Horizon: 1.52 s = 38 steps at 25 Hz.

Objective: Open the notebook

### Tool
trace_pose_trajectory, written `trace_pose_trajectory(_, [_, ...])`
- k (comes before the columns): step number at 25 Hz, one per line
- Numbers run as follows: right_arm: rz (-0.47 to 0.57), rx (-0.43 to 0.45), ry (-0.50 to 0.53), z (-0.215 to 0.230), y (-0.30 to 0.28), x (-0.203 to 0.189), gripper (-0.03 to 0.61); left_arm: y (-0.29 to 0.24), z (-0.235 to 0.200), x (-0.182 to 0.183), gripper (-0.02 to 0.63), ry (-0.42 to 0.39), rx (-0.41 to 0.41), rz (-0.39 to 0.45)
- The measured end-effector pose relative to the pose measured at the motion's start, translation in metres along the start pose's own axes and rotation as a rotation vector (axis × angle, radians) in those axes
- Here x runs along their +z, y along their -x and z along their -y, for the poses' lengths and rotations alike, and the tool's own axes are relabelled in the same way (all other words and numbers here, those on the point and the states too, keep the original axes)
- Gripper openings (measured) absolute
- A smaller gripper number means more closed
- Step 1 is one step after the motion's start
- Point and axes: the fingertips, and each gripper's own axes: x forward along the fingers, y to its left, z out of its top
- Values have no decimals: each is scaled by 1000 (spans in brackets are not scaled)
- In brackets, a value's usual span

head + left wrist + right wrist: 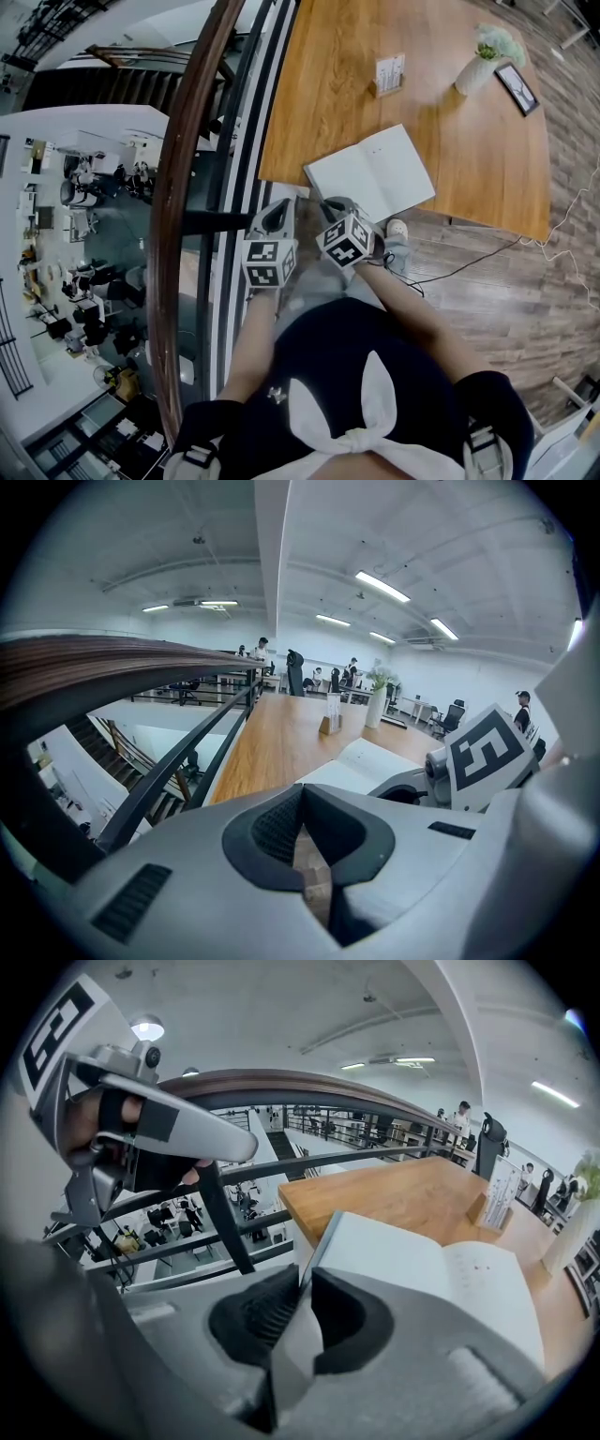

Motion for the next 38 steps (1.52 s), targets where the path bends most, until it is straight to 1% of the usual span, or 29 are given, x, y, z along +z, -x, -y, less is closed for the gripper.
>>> trace_pose_trajectory(9, [-2, 83, -66, -1, -3, -5, 58, 1, 1, -2, 18, 4, 9, -8])
trace_pose_trajectory(16, [12, 104, -119, 10, 4, -9, 58, 1, 7, 1, 17, 3, 14, -4])
trace_pose_trajectory(21, [68, 97, -199, 25, 21, -2, 58, 1, 12, 9, 18, 10, 22, 8])
trace_pose_trajectory(25, [121, 78, -230, 45, 40, 3, 58, -2, 18, 15, 18, 18, 31, 21])
trace_pose_trajectory(33, [229, 72, -229, 71, 73, 13, 56, -9, 40, 33, 18, 33, 39, 60])
trace_pose_trajectory(38, [276, 73, -231, 87, 97, 17, 18, -13, 57, 43, 18, 37, 41, 80])
